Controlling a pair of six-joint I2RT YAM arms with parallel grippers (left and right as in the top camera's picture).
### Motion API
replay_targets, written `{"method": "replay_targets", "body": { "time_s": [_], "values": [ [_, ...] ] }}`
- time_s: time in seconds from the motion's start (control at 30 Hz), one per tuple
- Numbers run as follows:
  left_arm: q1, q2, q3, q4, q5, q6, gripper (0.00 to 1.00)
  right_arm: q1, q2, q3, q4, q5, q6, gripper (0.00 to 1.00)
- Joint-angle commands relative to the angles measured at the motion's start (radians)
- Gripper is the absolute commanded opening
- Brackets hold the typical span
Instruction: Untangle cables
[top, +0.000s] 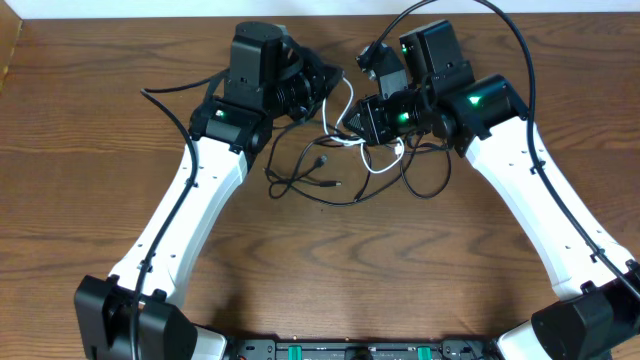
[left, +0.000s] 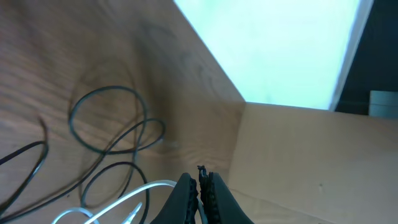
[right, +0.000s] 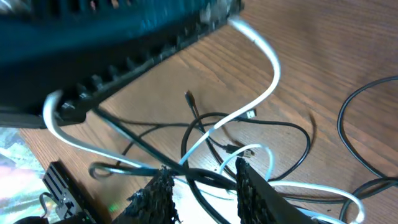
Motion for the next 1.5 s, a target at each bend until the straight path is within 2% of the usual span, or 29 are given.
{"method": "replay_targets", "body": {
  "time_s": [0.0, 0.1, 0.3, 0.47, 0.63, 0.73, 0.93, 1.07, 1.17, 1.47],
  "values": [
    [0.005, -0.009, 0.019, 0.025, -0.005, -0.064, 0.08, 0.021, 0.0, 0.012, -0.001, 0.0, -0.006, 0.33],
    [0.005, -0.009, 0.019, 0.046, -0.005, -0.102, 0.08, 0.02, 0.0, 0.012, -0.008, 0.001, -0.018, 0.35],
    [0.005, -0.009, 0.019, 0.049, -0.006, -0.094, 0.08, 0.021, 0.0, 0.012, -0.056, 0.004, -0.077, 0.4],
    [0.005, -0.009, 0.019, 0.048, -0.006, -0.093, 0.08, 0.02, 0.004, 0.012, -0.113, 0.052, -0.108, 0.39],
    [0.005, -0.009, 0.019, 0.047, -0.006, -0.039, 0.08, 0.02, 0.004, 0.012, -0.145, 0.052, -0.175, 0.38],
    [0.005, -0.009, 0.019, 0.044, -0.006, 0.002, 0.08, 0.021, 0.004, 0.012, -0.153, 0.052, -0.19, 0.35],
    [0.018, -0.009, 0.019, 0.042, -0.014, 0.004, 0.08, 0.02, 0.004, 0.012, -0.155, 0.052, -0.211, 0.25],
    [0.031, -0.009, 0.019, 0.037, -0.014, 0.005, 0.08, 0.021, 0.004, 0.012, -0.155, 0.053, -0.219, 0.12],
    [0.031, -0.009, 0.019, 0.031, -0.021, 0.056, 0.08, 0.02, 0.003, 0.014, -0.15, 0.052, -0.23, 0.01],
    [0.031, -0.009, 0.019, -0.164, -0.101, 0.281, 0.08, -0.019, -0.022, 0.092, -0.174, 0.055, -0.171, 0.01]
  ]
}}
